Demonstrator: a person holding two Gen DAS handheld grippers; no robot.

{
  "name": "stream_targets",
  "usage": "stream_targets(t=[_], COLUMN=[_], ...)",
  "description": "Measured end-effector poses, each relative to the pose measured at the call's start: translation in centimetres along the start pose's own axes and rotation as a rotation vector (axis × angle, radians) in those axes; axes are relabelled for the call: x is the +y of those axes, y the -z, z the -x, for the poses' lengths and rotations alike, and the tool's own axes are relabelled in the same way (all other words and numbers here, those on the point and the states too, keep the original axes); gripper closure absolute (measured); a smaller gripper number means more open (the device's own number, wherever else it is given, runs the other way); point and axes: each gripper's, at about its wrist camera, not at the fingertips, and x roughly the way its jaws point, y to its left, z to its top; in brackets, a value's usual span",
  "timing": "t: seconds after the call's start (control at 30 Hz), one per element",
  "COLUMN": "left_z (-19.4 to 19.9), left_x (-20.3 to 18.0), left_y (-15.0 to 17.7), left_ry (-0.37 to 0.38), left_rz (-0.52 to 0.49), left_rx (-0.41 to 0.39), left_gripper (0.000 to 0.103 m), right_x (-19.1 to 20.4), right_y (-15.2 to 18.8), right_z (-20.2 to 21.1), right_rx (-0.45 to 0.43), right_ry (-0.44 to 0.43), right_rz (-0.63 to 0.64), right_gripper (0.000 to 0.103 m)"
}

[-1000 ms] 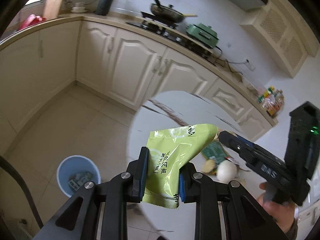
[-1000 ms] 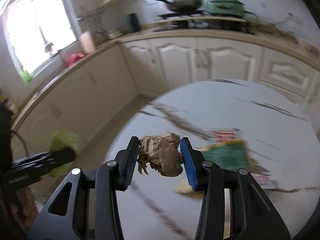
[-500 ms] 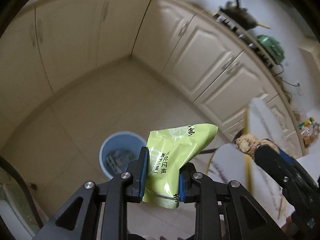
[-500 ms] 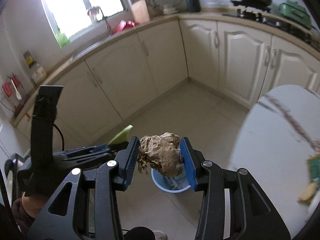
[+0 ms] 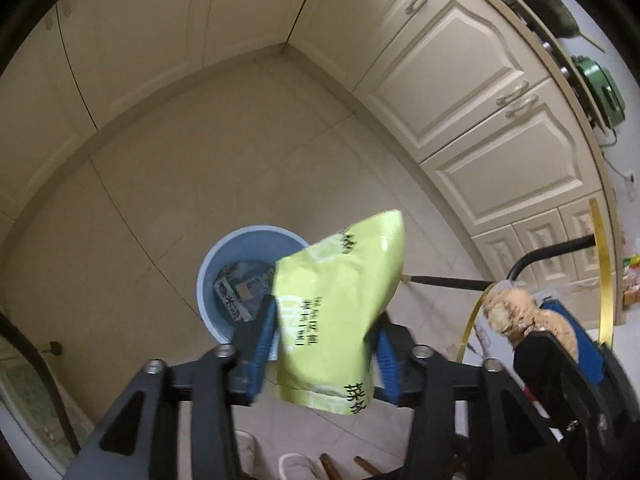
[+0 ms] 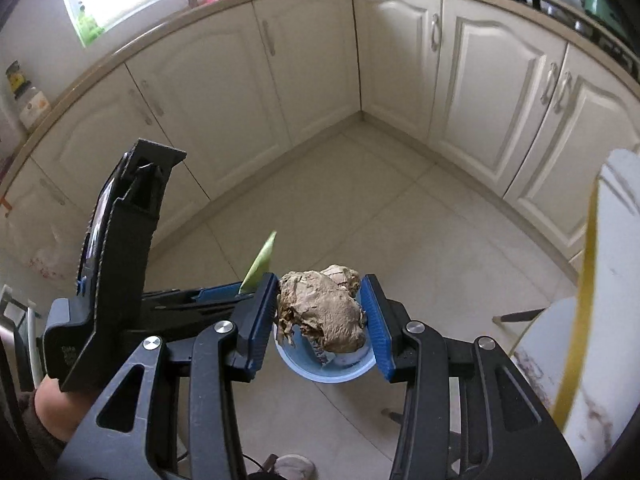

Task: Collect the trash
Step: 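Carry bag and ginger over the bucket and open both tools, then return to the table and close the left tool on the small ginger piece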

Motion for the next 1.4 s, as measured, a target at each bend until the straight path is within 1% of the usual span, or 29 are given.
stream_targets(t=[0.03,0.13,0.17,0.2,0.27,0.4,0.43,0.47,0.53,0.63,0.73,0.8,0.9,0.97,1.0,1.03,1.07,1.13,1.23,1.33,1.4], left_z=[0.0,-0.2,-0.2,-0.7,-1.1,-1.3,-1.2,-1.2,-1.3,-2.3,-1.9,-0.6,0.9,1.7,2.0,2.6,3.1,4.3,7.3,11.8,15.4], left_x=[0.4,1.4,1.7,2.2,2.4,2.7,2.6,2.3,1.8,1.6,1.4,1.2,0.8,0.6,0.6,0.6,0.5,0.5,-0.5,-2.2,-4.0], left_y=[0.0,-0.6,-0.7,-1.6,-1.9,-3.0,-3.3,-3.6,-3.9,-3.5,-3.0,-2.4,-1.3,-0.7,-0.4,-0.2,0.0,0.6,2.0,3.9,5.6], left_ry=[0.004,0.031,0.03,0.036,0.051,0.03,0.03,0.03,0.005,0.002,-0.026,-0.039,-0.099,-0.131,-0.14,-0.148,-0.15,-0.124,-0.132,-0.113,-0.092], left_rz=[0.022,0.044,0.055,0.061,0.067,0.069,0.074,0.077,0.077,0.061,0.065,0.062,0.048,0.037,0.037,0.036,0.041,0.052,0.045,0.021,-0.014], left_rx=[0.0,0.011,0.022,0.035,0.06,0.064,0.057,0.055,0.043,0.055,0.015,-0.016,-0.066,-0.077,-0.082,-0.095,-0.102,-0.115,-0.175,-0.264,-0.338], left_gripper=[0.053,0.052,0.049,0.048,0.048,0.048,0.046,0.041,0.036,0.035,0.035,0.035,0.035,0.035,0.035,0.035,0.035,0.035,0.035,0.035,0.035], right_x=[0.0,-0.1,0.0,-0.1,-0.4,-1.1,-1.3,-1.5,-1.7,-1.8,-1.8,-1.6,-0.9,-0.5,-0.4,-0.4,-0.4,-0.4,-0.2,0.3,0.3], right_y=[0.1,0.2,0.1,0.2,0.3,0.3,0.3,0.3,0.4,0.6,0.9,1.0,1.2,1.3,1.4,1.5,1.5,1.5,1.1,0.5,0.3], right_z=[-0.5,-2.1,-2.7,-3.0,-3.6,-4.5,-4.7,-5.0,-5.5,-5.8,-6.3,-7.0,-8.8,-9.8,-10.2,-10.3,-10.1,-8.8,-6.3,-2.2,1.2], right_rx=[0.006,0.031,0.037,0.037,0.041,0.059,0.065,0.069,0.079,0.086,0.102,0.119,0.154,0.167,0.17,0.173,0.162,0.117,0.073,-0.004,-0.067], right_ry=[0.008,0.015,0.016,0.015,0.022,0.024,0.027,0.027,0.033,0.048,0.032,0.013,-0.077,-0.092,-0.086,-0.074,-0.071,-0.081,-0.071,-0.042,-0.043], right_rz=[0.0,-0.003,-0.006,-0.012,-0.025,-0.046,-0.053,-0.062,-0.074,-0.081,-0.087,-0.085,-0.093,-0.1,-0.104,-0.109,-0.116,-0.12,-0.11,-0.076,-0.069], right_gripper=[0.063,0.062,0.063,0.062,0.062,0.062,0.062,0.062,0.062,0.062,0.062,0.062,0.062,0.061,0.058,0.043,0.029,0.027,0.026,0.02,0.02])
